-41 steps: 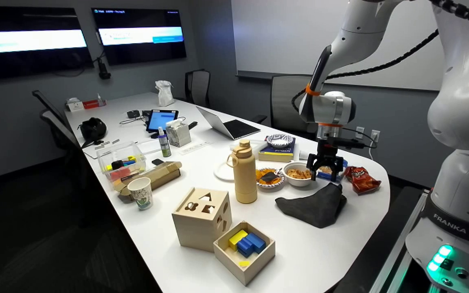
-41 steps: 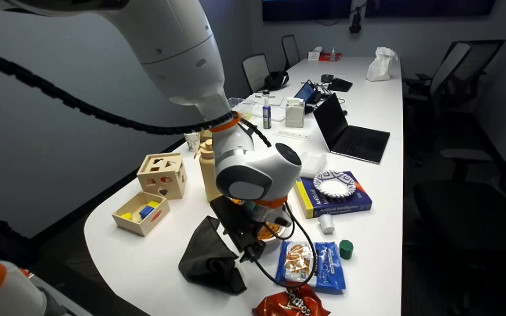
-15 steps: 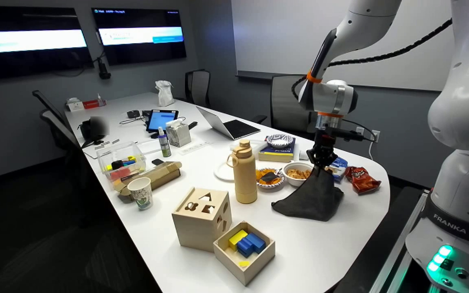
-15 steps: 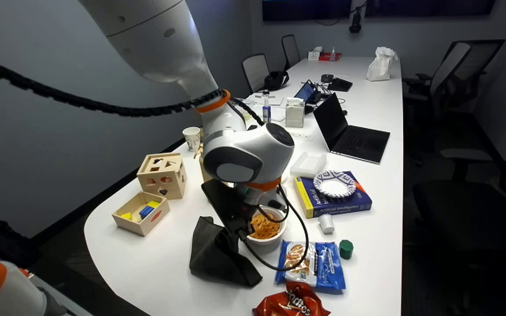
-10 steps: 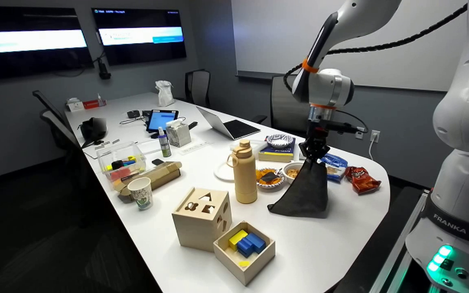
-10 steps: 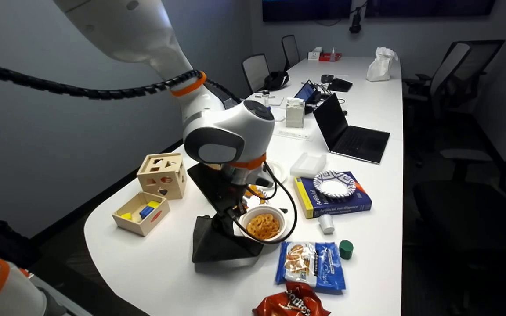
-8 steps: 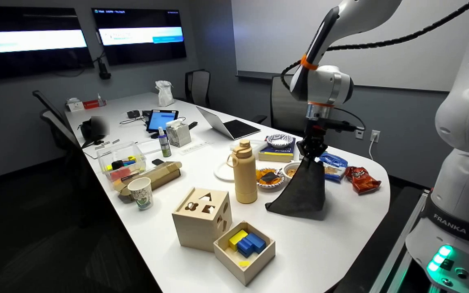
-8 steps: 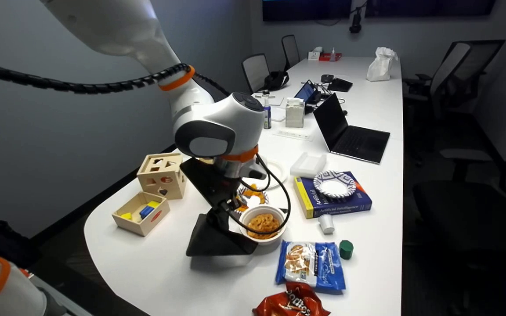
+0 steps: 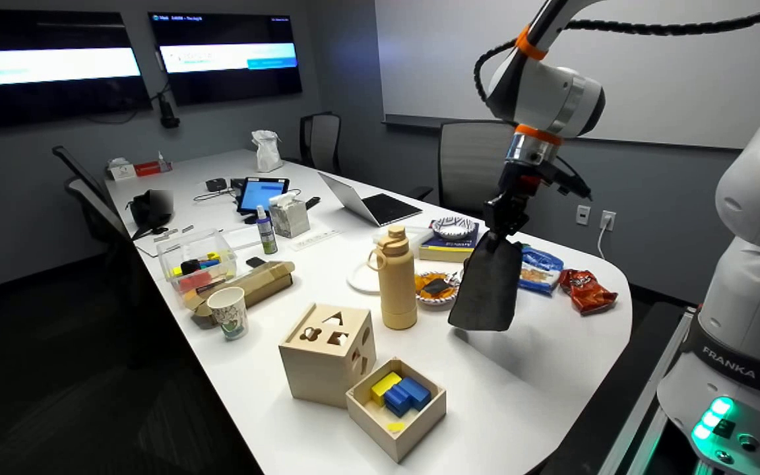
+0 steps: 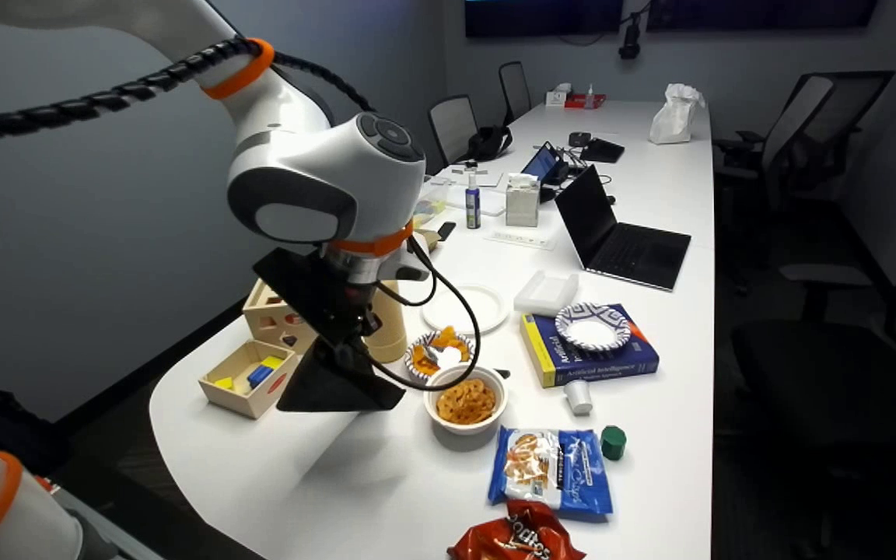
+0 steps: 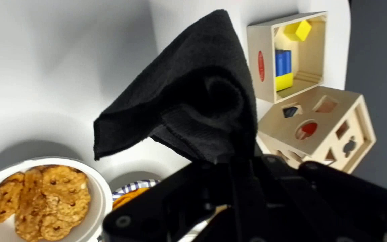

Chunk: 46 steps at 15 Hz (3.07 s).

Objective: Unfold the towel.

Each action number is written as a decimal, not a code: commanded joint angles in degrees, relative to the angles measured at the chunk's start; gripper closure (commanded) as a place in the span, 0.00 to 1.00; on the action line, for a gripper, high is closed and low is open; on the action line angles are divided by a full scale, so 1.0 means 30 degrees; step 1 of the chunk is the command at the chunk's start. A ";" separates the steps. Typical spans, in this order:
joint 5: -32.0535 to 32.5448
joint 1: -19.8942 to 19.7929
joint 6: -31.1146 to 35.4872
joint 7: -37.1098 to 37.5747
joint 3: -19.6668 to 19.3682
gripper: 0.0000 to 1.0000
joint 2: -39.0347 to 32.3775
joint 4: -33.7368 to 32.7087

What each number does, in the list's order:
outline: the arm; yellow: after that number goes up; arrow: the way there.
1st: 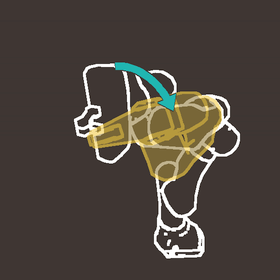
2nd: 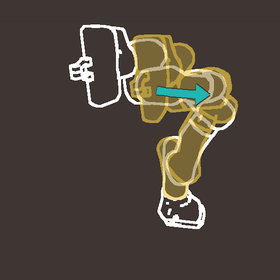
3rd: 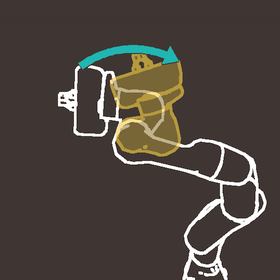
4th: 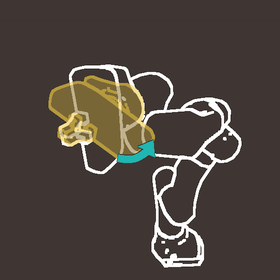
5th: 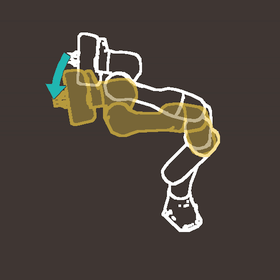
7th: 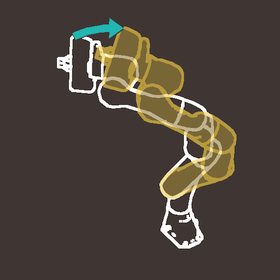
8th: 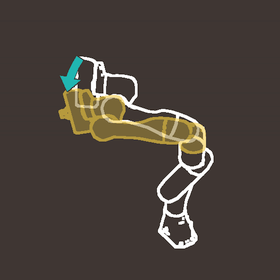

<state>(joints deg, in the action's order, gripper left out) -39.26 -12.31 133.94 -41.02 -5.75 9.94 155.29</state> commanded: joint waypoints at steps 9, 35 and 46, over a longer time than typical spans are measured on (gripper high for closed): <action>-0.1458 -0.0208 -0.0180 -0.0933 -0.3076 0.99 0.6296 0.0669; 1.4664 -0.2531 -0.6659 2.1407 0.6721 0.99 0.3153 -0.2421; 0.9768 0.2233 -0.9281 1.4269 0.0975 0.99 0.0775 -0.4054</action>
<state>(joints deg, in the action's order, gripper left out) -8.06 -7.87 110.75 3.70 -1.60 17.14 146.87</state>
